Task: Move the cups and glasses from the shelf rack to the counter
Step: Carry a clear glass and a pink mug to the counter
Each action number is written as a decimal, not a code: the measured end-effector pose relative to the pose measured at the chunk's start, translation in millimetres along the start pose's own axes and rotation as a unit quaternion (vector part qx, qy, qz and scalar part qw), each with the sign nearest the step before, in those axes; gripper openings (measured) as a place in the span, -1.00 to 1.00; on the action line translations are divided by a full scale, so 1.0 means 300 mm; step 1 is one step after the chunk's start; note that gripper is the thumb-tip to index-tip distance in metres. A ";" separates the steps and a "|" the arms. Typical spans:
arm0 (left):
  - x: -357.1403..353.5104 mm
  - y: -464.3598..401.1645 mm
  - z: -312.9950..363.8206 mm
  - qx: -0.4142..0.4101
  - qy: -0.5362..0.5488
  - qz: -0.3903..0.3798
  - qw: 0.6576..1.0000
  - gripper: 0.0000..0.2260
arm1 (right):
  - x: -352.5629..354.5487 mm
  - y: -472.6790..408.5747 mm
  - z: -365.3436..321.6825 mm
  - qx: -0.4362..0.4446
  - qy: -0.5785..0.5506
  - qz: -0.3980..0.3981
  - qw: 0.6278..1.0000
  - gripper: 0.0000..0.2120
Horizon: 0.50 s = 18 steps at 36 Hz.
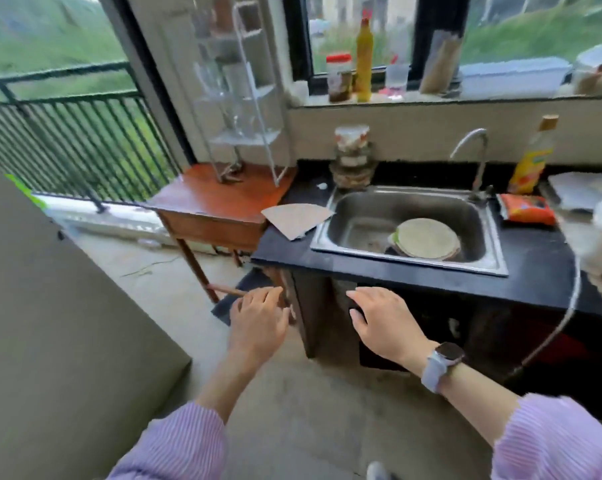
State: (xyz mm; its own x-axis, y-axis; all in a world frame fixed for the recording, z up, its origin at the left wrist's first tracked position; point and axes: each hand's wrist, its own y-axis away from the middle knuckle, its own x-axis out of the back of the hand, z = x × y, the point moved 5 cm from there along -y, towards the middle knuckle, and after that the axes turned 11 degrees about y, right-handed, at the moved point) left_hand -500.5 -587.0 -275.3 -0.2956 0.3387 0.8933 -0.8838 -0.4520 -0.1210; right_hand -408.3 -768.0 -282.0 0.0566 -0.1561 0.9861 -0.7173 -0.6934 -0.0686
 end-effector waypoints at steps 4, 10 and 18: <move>0.128 -0.060 -0.221 0.060 0.005 0.037 0.997 -0.64 | 0.006 -0.225 -0.202 0.067 -0.009 0.016 0.998 -0.64; 0.280 -0.293 -0.471 0.080 -0.035 0.076 0.993 -0.64 | -0.002 -0.611 -0.418 0.136 -0.001 0.032 0.990 -0.67; 0.491 -0.787 -0.697 0.067 -0.044 0.105 0.991 -0.63 | 0.050 -1.175 -0.597 0.155 0.011 0.067 0.986 -0.69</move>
State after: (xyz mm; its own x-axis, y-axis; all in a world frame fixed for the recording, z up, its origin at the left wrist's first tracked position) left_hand -411.3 -257.9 -205.6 -0.4301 0.1545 0.8895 -0.7485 -0.6119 -0.2556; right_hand -278.9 -400.0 -216.1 -0.0414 -0.2484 0.9678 -0.4712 -0.8493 -0.2382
